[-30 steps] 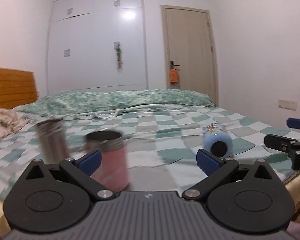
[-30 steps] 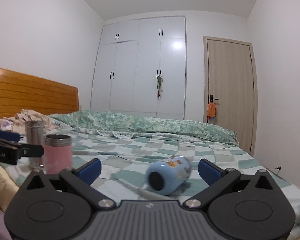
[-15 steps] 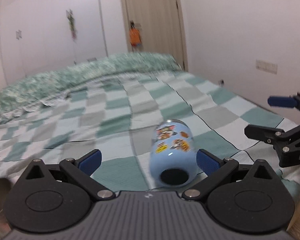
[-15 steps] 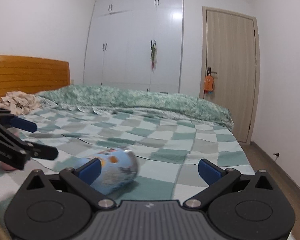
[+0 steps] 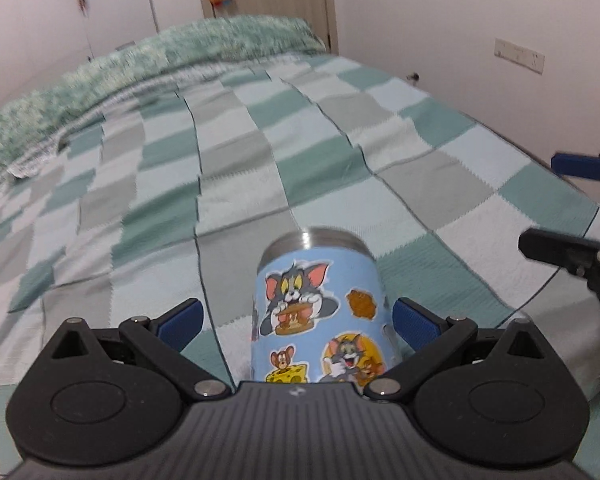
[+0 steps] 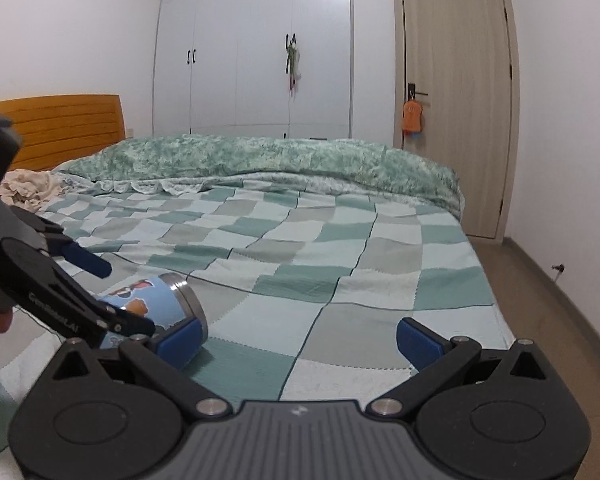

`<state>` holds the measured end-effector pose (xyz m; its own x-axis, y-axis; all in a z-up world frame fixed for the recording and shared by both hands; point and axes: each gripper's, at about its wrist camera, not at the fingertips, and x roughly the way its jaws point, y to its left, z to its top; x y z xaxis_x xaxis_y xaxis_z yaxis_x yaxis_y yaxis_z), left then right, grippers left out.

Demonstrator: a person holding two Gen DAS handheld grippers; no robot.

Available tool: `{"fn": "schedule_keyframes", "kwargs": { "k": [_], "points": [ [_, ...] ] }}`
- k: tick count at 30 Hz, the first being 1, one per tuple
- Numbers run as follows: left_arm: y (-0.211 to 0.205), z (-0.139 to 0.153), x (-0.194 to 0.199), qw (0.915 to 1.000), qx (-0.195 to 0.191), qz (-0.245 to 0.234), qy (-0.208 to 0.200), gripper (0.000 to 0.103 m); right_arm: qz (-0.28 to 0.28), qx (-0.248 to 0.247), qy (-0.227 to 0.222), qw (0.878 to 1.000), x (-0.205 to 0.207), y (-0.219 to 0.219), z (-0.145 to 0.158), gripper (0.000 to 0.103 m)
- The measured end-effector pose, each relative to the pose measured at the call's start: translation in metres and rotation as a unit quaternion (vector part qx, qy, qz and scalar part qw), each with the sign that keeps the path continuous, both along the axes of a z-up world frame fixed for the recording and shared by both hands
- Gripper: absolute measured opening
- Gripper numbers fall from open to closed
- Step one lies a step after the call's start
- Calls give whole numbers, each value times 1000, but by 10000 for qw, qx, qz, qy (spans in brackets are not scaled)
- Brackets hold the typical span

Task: Flip cup upright
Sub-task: 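Lift the blue cup with the left tool and rotate it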

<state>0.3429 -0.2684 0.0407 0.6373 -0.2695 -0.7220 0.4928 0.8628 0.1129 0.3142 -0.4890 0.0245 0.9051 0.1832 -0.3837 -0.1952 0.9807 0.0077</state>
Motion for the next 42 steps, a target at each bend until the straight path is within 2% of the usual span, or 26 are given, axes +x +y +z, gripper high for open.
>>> {"fn": "schedule_keyframes", "kwargs": {
  "k": [5, 10, 14, 18, 19, 22, 31, 38, 42],
  "points": [
    [0, -8, 12, 9986, 76, -422, 307, 103, 56, 129, 148, 9998, 12, 4, -3, 103],
    [8, -11, 31, 9931, -83, -812, 838, 103, -114, 55, 325, 9994, 18, 10, -9, 103],
    [13, -19, 42, 9869, -340, -1066, 1159, 103, -331, 43, 415, 9986, 21, 14, -15, 103],
    [19, -31, 55, 9783, -716, -1063, 1625, 103, -403, 118, 531, 9977, 29, 18, -15, 103],
    [19, -32, 57, 9775, -758, -1064, 1654, 103, -407, 108, 552, 9976, 30, 18, -15, 103],
    [19, -32, 57, 9746, -882, -1069, 1762, 93, -395, 100, 593, 9974, 34, 19, -16, 103],
    [18, -28, 52, 9784, -887, -731, 1719, 91, -210, 409, 500, 9977, 25, 18, -19, 103],
    [21, -15, 37, 9826, -832, -474, 1591, 89, -187, 894, 294, 9954, 4, 9, -9, 103],
    [26, -4, 25, 9821, -984, -331, 1569, 87, -106, 1027, 175, 9945, -12, 11, -2, 103]
  ]
}}
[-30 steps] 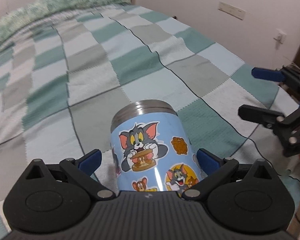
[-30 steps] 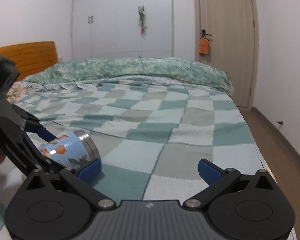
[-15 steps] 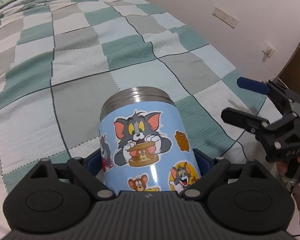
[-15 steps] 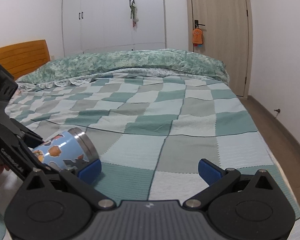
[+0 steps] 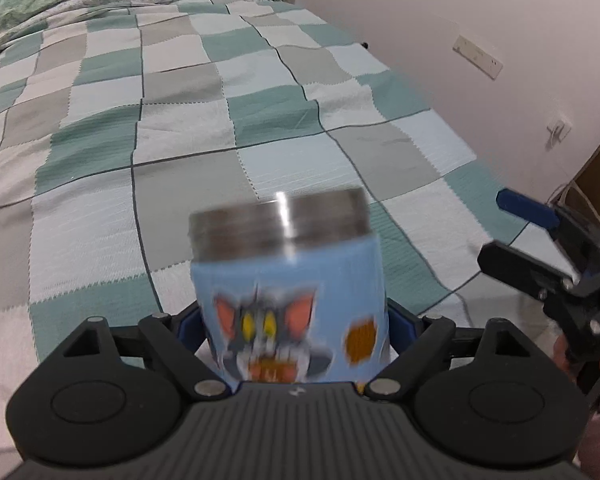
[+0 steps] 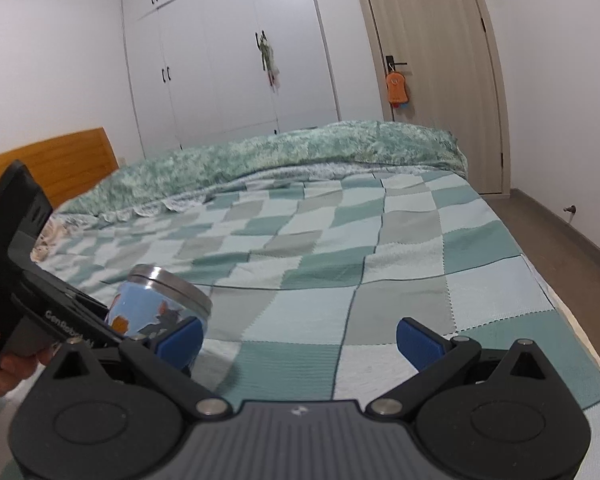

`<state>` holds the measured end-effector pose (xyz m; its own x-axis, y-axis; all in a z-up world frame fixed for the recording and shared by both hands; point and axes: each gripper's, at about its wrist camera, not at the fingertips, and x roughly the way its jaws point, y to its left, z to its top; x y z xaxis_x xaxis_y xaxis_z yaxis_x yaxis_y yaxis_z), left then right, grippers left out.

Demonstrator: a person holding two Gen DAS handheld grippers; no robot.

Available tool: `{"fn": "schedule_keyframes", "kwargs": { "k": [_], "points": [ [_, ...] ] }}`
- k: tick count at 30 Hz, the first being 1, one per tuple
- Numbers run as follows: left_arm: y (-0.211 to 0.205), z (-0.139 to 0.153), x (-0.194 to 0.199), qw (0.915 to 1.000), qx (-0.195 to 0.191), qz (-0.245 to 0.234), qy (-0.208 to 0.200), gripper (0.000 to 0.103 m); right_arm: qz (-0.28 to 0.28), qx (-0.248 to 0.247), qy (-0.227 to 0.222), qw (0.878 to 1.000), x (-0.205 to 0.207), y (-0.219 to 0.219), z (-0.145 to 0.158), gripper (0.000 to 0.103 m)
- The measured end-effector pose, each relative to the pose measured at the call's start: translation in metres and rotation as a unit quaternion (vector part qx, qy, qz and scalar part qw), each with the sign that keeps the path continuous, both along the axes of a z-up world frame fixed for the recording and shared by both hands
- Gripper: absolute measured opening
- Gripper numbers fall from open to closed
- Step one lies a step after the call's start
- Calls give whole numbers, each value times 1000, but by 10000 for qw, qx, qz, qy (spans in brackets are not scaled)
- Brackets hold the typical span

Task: Flip cup upright
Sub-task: 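Lift the blue cup with the left tool and rotate it, then hold the blue cup with the left tool while the right tool grasps its body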

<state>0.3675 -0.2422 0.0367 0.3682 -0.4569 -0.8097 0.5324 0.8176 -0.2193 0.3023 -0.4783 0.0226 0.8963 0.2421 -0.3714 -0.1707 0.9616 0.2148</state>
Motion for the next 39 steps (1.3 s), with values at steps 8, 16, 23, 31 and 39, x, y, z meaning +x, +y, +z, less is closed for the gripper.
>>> {"fn": "schedule_keyframes", "kwargs": {
  "k": [8, 16, 23, 31, 39],
  "points": [
    [24, 34, -51, 9998, -104, 168, 6, 85, 181, 250, -125, 9994, -35, 11, 16, 103],
    [66, 63, -126, 9995, 243, 76, 189, 85, 672, 415, -270, 9965, -80, 48, 30, 103],
    [89, 21, -138, 9931, 537, 407, 956, 85, 920, 514, -74, 9944, -111, 79, 18, 103],
    [88, -5, -115, 9937, -23, 1068, 349, 85, 557, 442, 294, 9970, -128, 77, -4, 103],
    [86, -11, -116, 9941, 7, 1084, -20, 92, 269, 254, 497, 9981, -131, 83, -9, 103]
  ]
}}
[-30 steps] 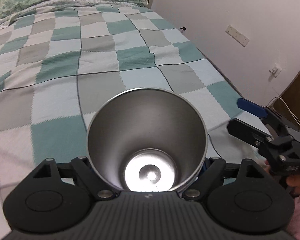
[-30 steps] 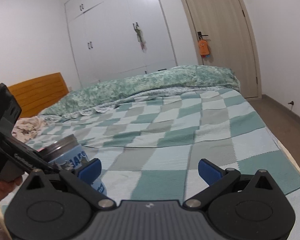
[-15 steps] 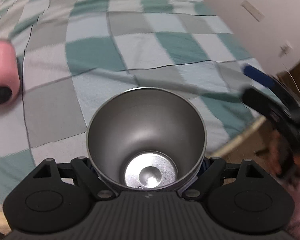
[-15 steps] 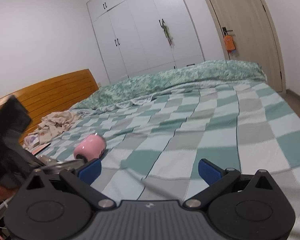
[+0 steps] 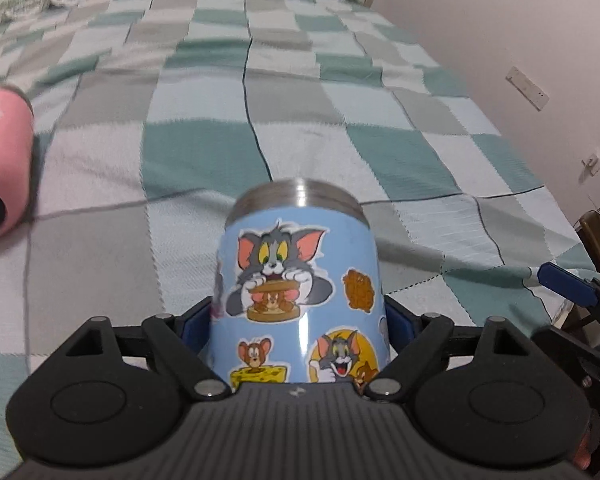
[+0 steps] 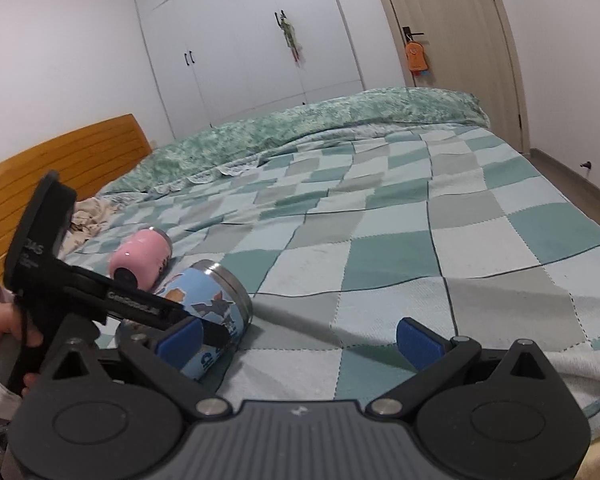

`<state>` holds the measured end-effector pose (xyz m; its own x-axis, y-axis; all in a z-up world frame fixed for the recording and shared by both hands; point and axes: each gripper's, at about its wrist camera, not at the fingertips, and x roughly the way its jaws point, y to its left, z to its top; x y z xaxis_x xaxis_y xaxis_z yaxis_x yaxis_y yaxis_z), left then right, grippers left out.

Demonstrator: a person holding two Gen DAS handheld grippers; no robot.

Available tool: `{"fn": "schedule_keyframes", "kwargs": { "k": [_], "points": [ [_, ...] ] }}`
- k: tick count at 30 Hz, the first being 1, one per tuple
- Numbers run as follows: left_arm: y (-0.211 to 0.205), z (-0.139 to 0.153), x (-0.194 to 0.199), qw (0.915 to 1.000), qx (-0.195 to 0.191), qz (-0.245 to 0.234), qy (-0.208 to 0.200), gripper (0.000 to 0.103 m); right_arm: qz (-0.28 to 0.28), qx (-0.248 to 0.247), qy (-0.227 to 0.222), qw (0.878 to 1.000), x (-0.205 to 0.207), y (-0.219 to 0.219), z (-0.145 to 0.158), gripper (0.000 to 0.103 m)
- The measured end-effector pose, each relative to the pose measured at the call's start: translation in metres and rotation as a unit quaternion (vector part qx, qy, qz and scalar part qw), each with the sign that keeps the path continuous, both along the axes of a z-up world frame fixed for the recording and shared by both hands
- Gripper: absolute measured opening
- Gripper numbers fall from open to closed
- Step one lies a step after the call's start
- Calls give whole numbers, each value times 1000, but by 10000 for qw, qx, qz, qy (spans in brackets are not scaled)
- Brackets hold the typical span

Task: Flip cup upright
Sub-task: 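Hold the blue cup with the left tool while the right tool grasps its body, then open the left tool and rotate the blue cup opening-up with the right tool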

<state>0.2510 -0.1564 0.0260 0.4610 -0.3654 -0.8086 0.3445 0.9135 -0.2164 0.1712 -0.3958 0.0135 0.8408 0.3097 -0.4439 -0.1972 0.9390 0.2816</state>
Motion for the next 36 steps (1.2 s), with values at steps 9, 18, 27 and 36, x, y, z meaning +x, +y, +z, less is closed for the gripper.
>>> {"fn": "schedule_keyframes", "kwargs": {
  "k": [9, 18, 27, 36],
  "points": [
    [68, 64, -37, 9868, -176, 323, -1575, 103, 305, -207, 11, 9993, 11, 53, 33, 103],
    [142, 64, -60, 9658, 182, 817, -2453, 103, 231, -138, 1260, 9917, 67, 118, 29, 103],
    [178, 41, -69, 9648, 135, 918, -2459, 103, -266, 371, 2221, 9740, 118, 126, 4, 103],
    [186, 29, -70, 9661, 24, 954, -2397, 103, -455, 1072, 2803, 9528, 141, 119, -22, 87]
  ]
}}
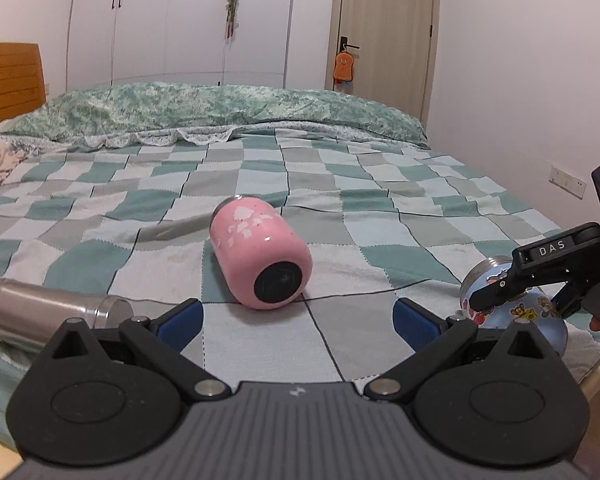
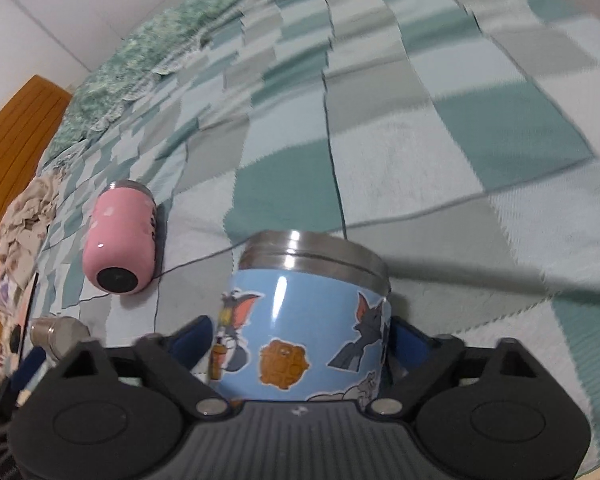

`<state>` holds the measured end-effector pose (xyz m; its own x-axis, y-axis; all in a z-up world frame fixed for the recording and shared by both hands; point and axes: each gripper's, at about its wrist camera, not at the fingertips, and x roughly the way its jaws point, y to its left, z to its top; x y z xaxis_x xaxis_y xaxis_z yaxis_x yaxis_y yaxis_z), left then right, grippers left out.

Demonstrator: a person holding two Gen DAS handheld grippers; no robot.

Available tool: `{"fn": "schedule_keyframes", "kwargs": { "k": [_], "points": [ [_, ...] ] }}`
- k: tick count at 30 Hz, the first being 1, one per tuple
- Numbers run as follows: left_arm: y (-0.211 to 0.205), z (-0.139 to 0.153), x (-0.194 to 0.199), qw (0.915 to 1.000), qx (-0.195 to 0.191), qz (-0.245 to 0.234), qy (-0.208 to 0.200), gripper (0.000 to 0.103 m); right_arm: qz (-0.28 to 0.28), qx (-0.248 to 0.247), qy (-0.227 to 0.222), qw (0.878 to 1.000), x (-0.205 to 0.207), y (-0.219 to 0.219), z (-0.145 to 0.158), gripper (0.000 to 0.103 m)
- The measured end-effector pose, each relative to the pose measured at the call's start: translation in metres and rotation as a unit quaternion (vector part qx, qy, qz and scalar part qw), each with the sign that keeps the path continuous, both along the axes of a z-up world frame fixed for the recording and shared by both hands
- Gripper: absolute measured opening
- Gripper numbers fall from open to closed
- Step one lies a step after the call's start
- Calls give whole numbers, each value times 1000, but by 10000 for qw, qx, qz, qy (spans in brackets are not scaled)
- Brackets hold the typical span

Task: Flip cup upright
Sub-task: 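Open the left tool and rotate the blue cup opening-up with the right tool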

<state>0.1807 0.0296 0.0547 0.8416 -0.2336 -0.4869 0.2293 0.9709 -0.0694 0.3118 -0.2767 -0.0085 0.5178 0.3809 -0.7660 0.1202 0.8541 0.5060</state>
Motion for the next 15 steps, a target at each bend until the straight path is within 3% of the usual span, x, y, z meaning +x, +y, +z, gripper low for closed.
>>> {"fn": "schedule_keyframes", "kwargs": {
  "k": [4, 8, 11, 15],
  "points": [
    [4, -2, -1, 10000, -73, 22, 45, 103, -35, 25, -289, 9996, -10, 1, 0, 87],
    [7, -3, -4, 9996, -222, 158, 62, 103, 53, -161, -1071, 9941, -35, 5, 6, 86],
    [7, -4, -9, 9989, -394, 230, 61, 103, 65, -341, -1895, 9813, -60, 8, 10, 86],
    [3, -6, -13, 9982, -526, 298, 55, 103, -31, -530, -2666, 9623, -84, 9, 13, 85]
  ]
}}
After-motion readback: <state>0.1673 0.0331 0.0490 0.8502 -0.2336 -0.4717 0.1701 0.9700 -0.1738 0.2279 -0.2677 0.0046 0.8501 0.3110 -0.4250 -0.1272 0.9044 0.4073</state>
